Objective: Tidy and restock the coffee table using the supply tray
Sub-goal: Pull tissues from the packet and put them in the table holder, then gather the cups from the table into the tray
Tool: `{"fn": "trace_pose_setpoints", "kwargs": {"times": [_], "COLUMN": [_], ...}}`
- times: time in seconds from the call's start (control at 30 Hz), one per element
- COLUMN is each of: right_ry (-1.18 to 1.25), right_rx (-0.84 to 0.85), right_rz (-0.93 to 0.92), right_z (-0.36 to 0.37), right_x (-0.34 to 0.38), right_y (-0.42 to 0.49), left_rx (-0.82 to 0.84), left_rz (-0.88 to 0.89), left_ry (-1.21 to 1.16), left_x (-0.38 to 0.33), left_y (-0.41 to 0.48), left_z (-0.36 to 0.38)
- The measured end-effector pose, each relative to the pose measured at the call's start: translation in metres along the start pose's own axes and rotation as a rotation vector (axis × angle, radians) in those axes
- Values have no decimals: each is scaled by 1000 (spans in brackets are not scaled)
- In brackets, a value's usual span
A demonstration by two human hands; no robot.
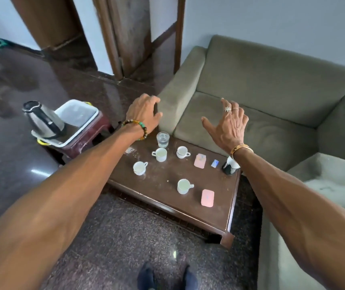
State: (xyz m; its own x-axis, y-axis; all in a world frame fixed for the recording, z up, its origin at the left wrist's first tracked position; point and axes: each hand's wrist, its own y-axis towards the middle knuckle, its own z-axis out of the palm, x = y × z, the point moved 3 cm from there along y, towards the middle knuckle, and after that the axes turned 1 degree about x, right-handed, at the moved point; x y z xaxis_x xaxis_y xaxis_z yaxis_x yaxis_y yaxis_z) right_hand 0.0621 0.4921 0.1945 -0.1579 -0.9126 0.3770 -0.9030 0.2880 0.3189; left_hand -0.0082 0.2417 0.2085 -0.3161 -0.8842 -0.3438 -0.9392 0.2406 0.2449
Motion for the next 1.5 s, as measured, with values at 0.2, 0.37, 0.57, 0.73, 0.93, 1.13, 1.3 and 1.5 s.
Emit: {"fn": "trace_pose_setpoints", "kwargs": {"times": [0.2, 0.37, 0.57, 0.73, 0.93, 1.13, 1.3, 1.5], "right_ry": [40, 27, 47, 35, -3, -27, -7, -7], "right_rx": [165, 263, 288, 310, 350, 352, 339, 335], "right_rz": [-181, -413, -572, -672, -780, -845, -832, -809], "right_z": [60, 92, 104, 115, 137, 144, 147, 159], "right_x": [33, 72, 121, 161, 210, 283, 332, 359], "right_y": [-33, -54, -59, -76, -105, -115, -106, -88], "left_rx": [22, 34, -29, -99, -53, -73, -150, -157], "left_rz": [-202, -327, -439, -516, -614, -684, -645, -639], "left_ry": [46, 119, 150, 164, 107, 81, 73, 62], "left_x": [46, 78, 108, 136, 186, 237, 267, 294], "left_y": [-61, -108, -140, -174, -208, -225, -213, -187], "left_z": [6, 2, -20, -34, -45, -95, -137, -139]}}
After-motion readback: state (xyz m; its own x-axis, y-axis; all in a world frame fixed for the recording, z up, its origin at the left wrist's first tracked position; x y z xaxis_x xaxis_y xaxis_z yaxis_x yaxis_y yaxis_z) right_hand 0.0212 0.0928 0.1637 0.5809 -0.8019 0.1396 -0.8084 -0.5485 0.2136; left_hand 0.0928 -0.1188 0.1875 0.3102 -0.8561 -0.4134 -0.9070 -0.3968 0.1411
